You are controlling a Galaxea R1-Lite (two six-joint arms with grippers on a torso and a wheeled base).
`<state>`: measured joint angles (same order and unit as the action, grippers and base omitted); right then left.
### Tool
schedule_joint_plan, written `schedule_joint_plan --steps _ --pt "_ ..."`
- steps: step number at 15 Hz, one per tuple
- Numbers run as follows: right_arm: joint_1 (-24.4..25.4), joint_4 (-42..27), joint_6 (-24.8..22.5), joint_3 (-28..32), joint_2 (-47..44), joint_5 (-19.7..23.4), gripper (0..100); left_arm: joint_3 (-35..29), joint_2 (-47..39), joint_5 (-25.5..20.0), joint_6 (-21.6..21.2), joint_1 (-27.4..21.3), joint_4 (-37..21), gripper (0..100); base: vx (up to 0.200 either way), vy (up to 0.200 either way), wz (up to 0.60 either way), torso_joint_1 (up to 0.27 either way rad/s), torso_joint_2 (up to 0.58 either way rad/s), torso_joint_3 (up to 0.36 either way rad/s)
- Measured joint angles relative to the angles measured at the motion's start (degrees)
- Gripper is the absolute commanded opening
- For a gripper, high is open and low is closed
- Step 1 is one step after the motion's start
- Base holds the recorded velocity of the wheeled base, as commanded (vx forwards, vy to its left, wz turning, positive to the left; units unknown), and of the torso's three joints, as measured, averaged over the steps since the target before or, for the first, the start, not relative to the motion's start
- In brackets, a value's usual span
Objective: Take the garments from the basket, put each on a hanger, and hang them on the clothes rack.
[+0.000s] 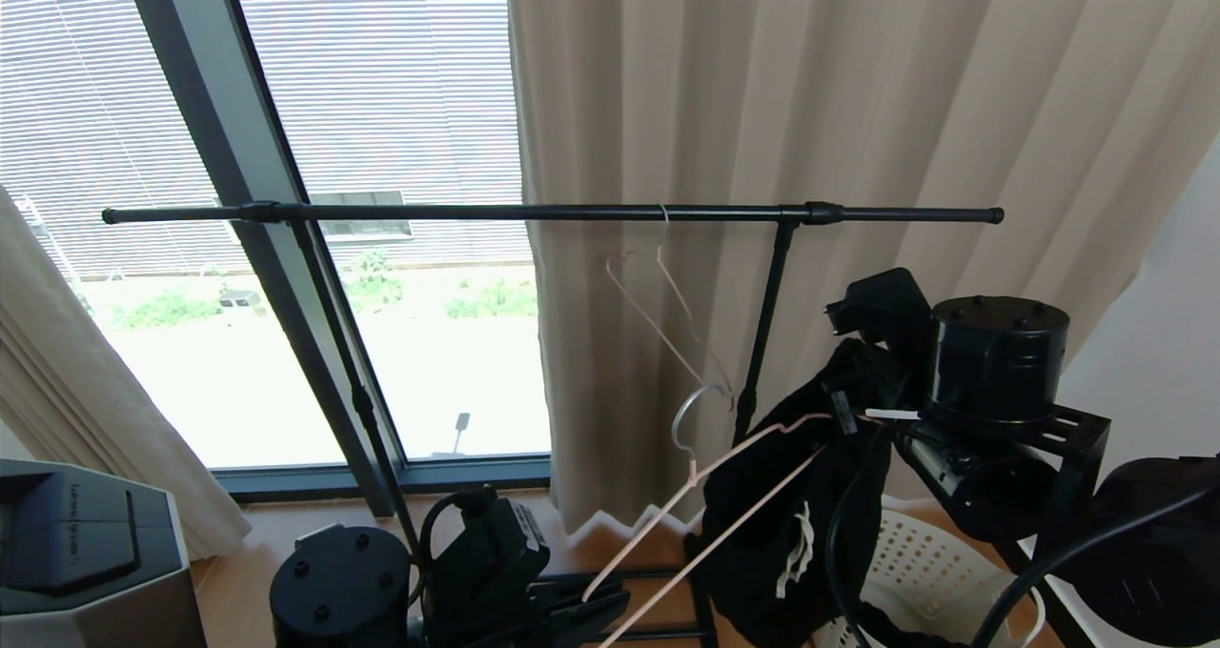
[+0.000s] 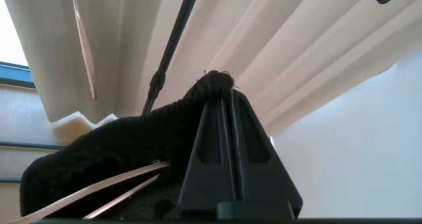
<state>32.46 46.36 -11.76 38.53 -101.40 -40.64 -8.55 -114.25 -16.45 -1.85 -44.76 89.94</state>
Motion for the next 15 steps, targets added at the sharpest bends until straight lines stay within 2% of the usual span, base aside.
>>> schedule_joint_plan --steps 2,4,5,13,15 --pt "0.5 0.0 0.0 -0.1 -0.1 0.0 0 -0.7 -0.2 1.0 0.2 0.0 0.0 0 0.000 0.000 0.00 0.000 0.00 0.000" --pt "1.3 0.0 0.0 -0.3 -0.2 -0.1 0 -2.0 -0.9 4.9 0.5 0.2 0.0 0 0.000 0.000 0.00 0.000 0.00 0.000" --pt "1.7 0.0 0.0 -0.4 -0.2 -0.6 0 -2.6 -1.3 5.3 0.5 0.2 0.0 0 0.000 0.000 0.00 0.000 0.00 0.000" --pt "4.8 0.8 1.1 0.1 -1.8 -2.3 0 -3.2 -2.1 5.3 1.2 -0.1 0.0 0 0.000 0.000 0.00 0.000 0.00 0.000" --pt "4.4 4.5 1.1 0.7 -2.7 -2.7 0 -2.3 -2.0 4.8 1.1 -0.7 0.0 0 0.000 0.000 0.00 0.000 0.00 0.000"
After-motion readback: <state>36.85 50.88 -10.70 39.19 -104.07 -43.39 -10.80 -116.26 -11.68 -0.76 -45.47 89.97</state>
